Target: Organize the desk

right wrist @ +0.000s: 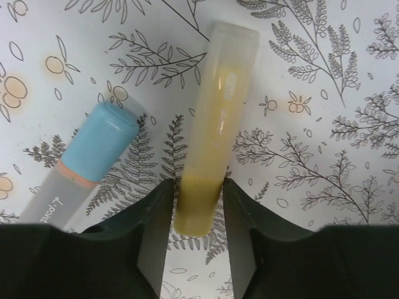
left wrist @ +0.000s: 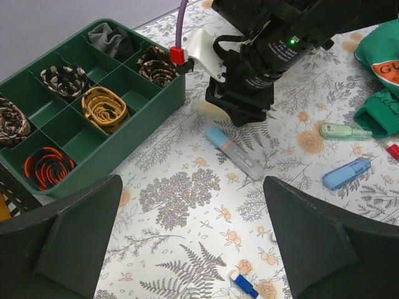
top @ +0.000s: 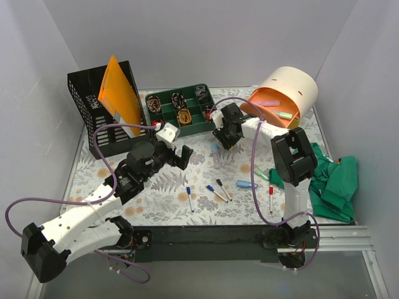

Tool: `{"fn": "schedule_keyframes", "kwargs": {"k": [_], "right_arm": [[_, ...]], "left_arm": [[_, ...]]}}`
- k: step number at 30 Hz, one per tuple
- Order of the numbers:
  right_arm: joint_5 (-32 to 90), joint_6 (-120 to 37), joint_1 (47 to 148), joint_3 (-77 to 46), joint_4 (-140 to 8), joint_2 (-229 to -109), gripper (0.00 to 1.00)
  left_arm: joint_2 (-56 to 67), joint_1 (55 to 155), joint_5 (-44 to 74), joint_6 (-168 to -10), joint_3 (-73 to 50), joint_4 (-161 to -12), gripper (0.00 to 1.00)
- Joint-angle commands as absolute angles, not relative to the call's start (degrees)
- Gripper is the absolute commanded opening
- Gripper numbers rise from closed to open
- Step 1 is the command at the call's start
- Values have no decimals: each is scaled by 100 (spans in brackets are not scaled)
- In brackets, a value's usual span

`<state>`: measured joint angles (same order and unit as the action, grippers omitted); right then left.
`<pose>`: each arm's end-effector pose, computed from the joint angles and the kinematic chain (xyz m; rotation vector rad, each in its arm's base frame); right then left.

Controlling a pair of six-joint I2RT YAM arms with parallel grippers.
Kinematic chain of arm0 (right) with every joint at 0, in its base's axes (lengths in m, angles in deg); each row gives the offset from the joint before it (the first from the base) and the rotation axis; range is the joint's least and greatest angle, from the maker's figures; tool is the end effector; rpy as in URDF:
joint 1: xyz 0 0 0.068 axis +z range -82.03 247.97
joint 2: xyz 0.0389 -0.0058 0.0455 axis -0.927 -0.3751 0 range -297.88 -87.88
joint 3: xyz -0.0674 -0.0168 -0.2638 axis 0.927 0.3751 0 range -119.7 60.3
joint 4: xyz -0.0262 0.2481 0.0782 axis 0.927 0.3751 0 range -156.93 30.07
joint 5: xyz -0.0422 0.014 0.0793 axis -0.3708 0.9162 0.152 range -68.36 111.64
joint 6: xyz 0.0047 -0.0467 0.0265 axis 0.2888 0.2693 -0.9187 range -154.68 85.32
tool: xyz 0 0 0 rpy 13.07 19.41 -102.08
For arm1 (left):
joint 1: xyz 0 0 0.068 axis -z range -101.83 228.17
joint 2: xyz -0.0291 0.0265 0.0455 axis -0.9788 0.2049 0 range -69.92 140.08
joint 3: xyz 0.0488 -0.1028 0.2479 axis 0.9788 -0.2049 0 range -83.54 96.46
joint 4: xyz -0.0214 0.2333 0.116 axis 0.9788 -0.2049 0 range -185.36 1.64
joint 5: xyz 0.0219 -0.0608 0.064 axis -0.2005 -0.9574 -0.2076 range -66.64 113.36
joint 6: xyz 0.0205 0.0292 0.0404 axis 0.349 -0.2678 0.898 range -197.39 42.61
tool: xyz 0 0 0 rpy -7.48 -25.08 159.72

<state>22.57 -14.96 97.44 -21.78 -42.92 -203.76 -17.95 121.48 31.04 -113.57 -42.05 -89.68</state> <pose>0.3745 0.2123 0.1719 -1.0800 2.3449 0.0842 0.1606 -0.1448 0.3136 0.0143 1.8613 -0.8698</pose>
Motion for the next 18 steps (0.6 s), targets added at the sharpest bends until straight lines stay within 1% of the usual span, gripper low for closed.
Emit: {"fn": "schedule_keyframes", "kwargs": {"k": [1, 2, 3, 4, 5, 6, 9, 11, 15, 16, 18], "right_arm": [[2612, -1535, 9768, -2232, -4126, -20530, 40], [2612, -1535, 9768, -2214, -4118, -20530, 36], [2612, -1526, 9776, -2205, -4100, -20539, 27], [2595, -1517, 9768, -2214, -4100, -20530, 24], [2586, -1508, 9768, -2231, -4083, -20522, 19], [2577, -1482, 9768, -2249, -4030, -20495, 17], [2629, -1289, 9776, -2258, -3977, -20145, 11], [2796, -966, 9776, -2267, -3907, -19688, 9], [3805, -85, 9768, -2197, -3468, -18783, 8], [3851, -32, 9768, -2127, -3424, -18451, 7], [3956, 73, 9768, -2100, -3345, -18167, 6]], "left_arm": [[-1806, 12142, 3057, -11263, -4214, -8994, 98], [-1806, 12142, 3057, -11263, -4206, -8994, 98], [-1806, 12142, 3057, -11263, -4214, -8994, 98], [-1815, 12142, 3057, -11263, -4206, -8994, 98], [-1806, 12142, 3057, -11263, -4206, -8994, 98], [-1815, 12142, 3057, -11255, -4214, -8985, 98], [-1797, 12142, 3057, -11237, -4214, -9003, 98], [-1797, 12142, 3057, -11228, -4215, -9003, 98], [-1780, 12142, 2995, -11237, -4197, -9003, 98], [-1780, 12142, 2986, -11237, -4197, -9012, 98], [-1789, 12142, 2969, -11255, -4197, -9020, 98]]}}
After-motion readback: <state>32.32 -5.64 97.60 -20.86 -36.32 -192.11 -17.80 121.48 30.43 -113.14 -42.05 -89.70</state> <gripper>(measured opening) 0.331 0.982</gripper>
